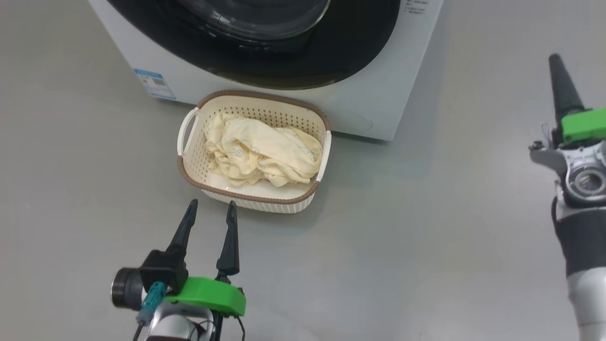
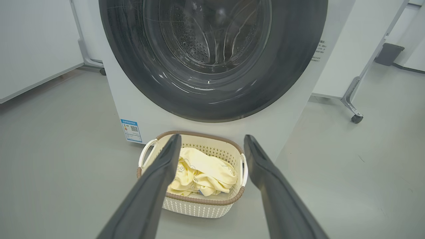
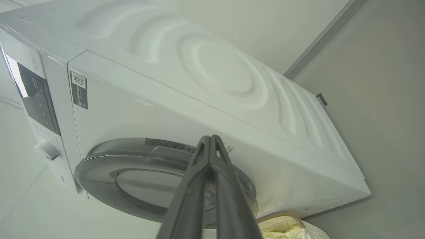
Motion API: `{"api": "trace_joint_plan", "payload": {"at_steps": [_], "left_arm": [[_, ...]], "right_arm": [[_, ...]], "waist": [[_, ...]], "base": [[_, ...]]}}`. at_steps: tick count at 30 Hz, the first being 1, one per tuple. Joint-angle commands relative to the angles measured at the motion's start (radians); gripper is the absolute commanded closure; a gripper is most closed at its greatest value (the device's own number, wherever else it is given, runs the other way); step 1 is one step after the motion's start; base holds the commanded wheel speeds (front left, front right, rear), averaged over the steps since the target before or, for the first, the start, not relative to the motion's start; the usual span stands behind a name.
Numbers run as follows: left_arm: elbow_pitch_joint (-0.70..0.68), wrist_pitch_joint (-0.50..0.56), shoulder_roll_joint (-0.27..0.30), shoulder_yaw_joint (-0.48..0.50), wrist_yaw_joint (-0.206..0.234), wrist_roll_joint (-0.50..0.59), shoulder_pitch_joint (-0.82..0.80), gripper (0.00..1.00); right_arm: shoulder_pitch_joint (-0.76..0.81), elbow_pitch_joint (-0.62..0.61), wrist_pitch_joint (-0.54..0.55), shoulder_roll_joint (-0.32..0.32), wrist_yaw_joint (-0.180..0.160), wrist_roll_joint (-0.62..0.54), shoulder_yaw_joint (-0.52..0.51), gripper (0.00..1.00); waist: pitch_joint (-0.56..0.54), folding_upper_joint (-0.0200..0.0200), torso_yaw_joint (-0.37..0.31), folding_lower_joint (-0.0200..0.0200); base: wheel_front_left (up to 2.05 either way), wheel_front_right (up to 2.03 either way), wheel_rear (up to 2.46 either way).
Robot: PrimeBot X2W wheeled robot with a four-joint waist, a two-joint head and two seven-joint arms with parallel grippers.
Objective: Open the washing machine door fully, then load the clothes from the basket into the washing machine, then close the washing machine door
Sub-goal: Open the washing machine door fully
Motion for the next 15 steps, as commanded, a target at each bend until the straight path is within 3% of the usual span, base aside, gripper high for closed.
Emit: {"api": "trace_joint_plan", "payload": {"at_steps": [1,15], "left_arm": [[-0.035,-0.014,0.009,0.023,-0.001,-0.006,-0.041,0.00],[-0.057,-0.014,0.009,-0.046,0.017,-0.052,-0.120,0.00]], "right_arm": [[-0.063,-0.028,0.018,-0.020,0.003,0.007,0.014,1.00],[-0.379,0.010,0.226,-0.104,0.003,0.034,0.070,1.00]], "waist": [[0.036,0.0000,0.028,-0.0001],[0.182,0.0000,0.092,-0.0001]], "base": [[0.00,0.00,0.00],[0.00,0.00,0.00]]}}
